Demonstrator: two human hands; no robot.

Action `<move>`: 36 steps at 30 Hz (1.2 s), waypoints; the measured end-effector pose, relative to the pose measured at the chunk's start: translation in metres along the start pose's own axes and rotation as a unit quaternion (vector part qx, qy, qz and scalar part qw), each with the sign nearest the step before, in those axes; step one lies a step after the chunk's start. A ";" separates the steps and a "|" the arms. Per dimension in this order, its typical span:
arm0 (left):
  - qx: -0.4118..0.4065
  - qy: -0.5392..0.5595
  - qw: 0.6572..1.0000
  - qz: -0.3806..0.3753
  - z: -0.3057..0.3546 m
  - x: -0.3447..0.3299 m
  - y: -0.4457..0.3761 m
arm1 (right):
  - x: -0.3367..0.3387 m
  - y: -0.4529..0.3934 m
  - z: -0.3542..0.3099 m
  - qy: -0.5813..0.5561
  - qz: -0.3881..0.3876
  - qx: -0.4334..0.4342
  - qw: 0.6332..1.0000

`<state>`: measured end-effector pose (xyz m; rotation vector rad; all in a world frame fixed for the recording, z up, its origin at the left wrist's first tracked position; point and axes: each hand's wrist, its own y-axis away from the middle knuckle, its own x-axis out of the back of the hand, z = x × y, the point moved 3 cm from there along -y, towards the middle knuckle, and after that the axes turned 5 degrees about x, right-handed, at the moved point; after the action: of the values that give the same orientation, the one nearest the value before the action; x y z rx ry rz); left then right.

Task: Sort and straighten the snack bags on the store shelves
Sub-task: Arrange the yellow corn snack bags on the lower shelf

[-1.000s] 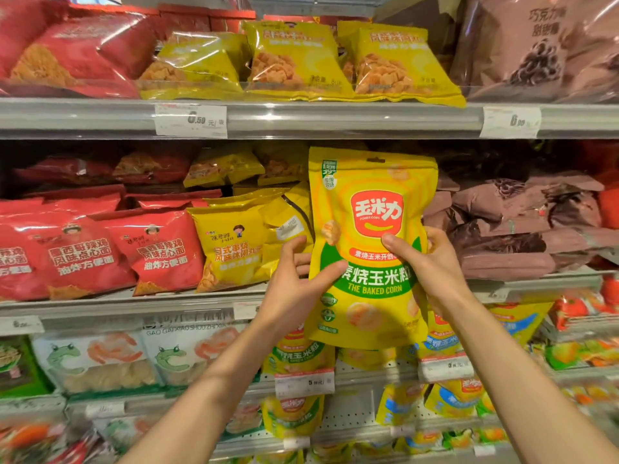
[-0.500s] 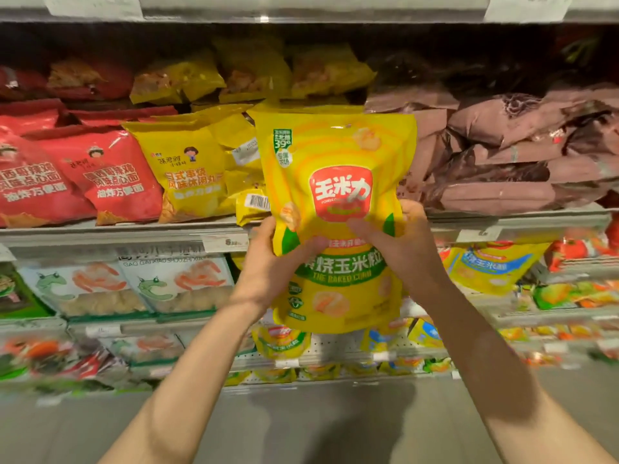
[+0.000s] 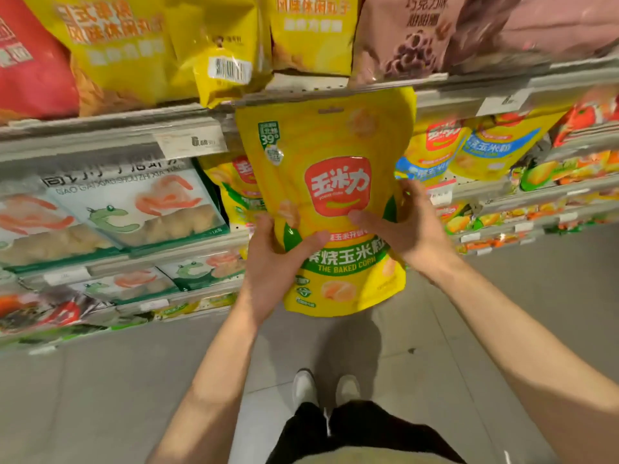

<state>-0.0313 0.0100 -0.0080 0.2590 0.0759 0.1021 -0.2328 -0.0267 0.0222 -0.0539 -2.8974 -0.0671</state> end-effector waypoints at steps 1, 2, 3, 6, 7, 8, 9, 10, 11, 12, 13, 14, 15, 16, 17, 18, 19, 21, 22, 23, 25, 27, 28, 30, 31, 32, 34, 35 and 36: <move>0.006 -0.002 1.000 -0.004 -0.009 0.000 0.003 | -0.001 0.004 0.009 -0.002 -0.003 -0.007 1.000; 0.016 -0.001 1.000 -0.005 -0.017 0.000 0.004 | -0.001 0.009 0.017 -0.006 -0.006 -0.014 1.000; 0.025 0.003 1.000 -0.003 -0.025 0.000 0.006 | 0.000 0.012 0.027 -0.007 -0.007 -0.022 1.000; 0.050 0.007 0.999 0.008 -0.049 -0.004 0.011 | 0.001 0.017 0.052 -0.002 -0.014 -0.045 0.999; 0.060 0.010 0.998 0.011 -0.058 -0.007 0.012 | 0.002 0.019 0.062 -0.005 -0.019 -0.056 0.998; 0.072 0.017 0.997 0.014 -0.067 -0.010 0.013 | 0.004 0.020 0.075 -0.011 -0.023 -0.069 0.997; 0.082 0.020 0.996 0.016 -0.076 -0.014 0.015 | 0.005 0.023 0.085 -0.014 -0.032 -0.077 0.996; 0.088 0.018 0.996 0.018 -0.085 -0.018 0.016 | 0.007 0.025 0.097 -0.015 -0.035 -0.085 0.996; 0.092 0.010 0.996 0.019 -0.096 -0.023 0.017 | 0.009 0.027 0.110 -0.014 -0.039 -0.096 0.995; 0.098 0.003 0.995 0.021 -0.109 -0.028 0.018 | 0.012 0.029 0.123 -0.016 -0.046 -0.101 0.994; 0.106 -0.002 0.994 0.026 -0.121 -0.034 0.019 | 0.014 0.030 0.138 -0.016 -0.059 -0.106 0.992; 0.113 -0.004 0.993 0.032 -0.132 -0.039 0.021 | 0.017 0.032 0.152 -0.021 -0.068 -0.111 0.991; 0.120 -0.009 0.992 0.035 -0.146 -0.045 0.022 | 0.021 0.033 0.166 -0.027 -0.073 -0.116 0.990; 0.128 -0.012 0.991 0.034 -0.159 -0.052 0.022 | 0.024 0.033 0.183 -0.034 -0.076 -0.122 0.989; 0.138 -0.009 0.990 0.033 -0.175 -0.058 0.021 | 0.028 0.034 0.198 -0.038 -0.081 -0.126 0.988; 0.146 -0.003 0.989 0.037 -0.191 -0.065 0.020 | 0.031 0.034 0.217 -0.043 -0.087 -0.133 0.986; 0.154 0.003 0.987 0.041 -0.206 -0.071 0.017 | 0.033 0.034 0.234 -0.049 -0.093 -0.138 0.985; 0.169 0.012 0.985 0.038 -0.240 -0.080 0.004 | 0.033 0.028 0.274 -0.052 -0.093 -0.150 0.983; 0.177 0.015 0.984 0.031 -0.261 -0.082 -0.005 | 0.030 0.024 0.295 -0.049 -0.092 -0.153 0.983; 0.180 0.018 0.983 0.026 -0.281 -0.082 -0.016 | 0.025 0.017 0.316 -0.046 -0.094 -0.155 0.982; 0.175 0.019 0.984 0.033 -0.319 -0.077 -0.042 | 0.009 0.000 0.355 -0.043 -0.092 -0.148 0.984; 0.151 0.003 0.988 0.038 -0.355 -0.067 -0.072 | -0.008 -0.018 0.392 -0.035 -0.077 -0.124 0.989; 0.133 -0.003 0.991 0.036 -0.371 -0.063 -0.088 | -0.017 -0.029 0.409 -0.028 -0.069 -0.108 0.991; 0.091 -0.014 0.995 0.030 -0.394 -0.055 -0.116 | -0.033 -0.050 0.435 -0.017 -0.058 -0.073 0.996; 0.068 -0.018 0.997 0.032 -0.402 -0.051 -0.129 | -0.041 -0.060 0.445 -0.019 -0.053 -0.058 0.997; 0.047 -0.020 0.998 0.035 -0.408 -0.048 -0.141 | -0.047 -0.070 0.453 -0.026 -0.049 -0.042 0.998; 0.015 -0.014 0.999 0.040 -0.421 -0.045 -0.160 | -0.058 -0.087 0.466 -0.037 -0.035 0.000 0.999; -0.004 -0.014 0.999 0.047 -0.426 -0.045 -0.168 | -0.061 -0.095 0.470 -0.043 -0.025 0.023 0.998; -0.024 -0.021 0.998 0.061 -0.430 -0.044 -0.174 | -0.063 -0.101 0.474 -0.044 -0.016 0.045 0.998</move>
<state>-0.0972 -0.0545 -0.4647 0.2171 0.0151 0.2197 -0.2896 -0.1059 -0.4572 0.0055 -2.9859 0.0626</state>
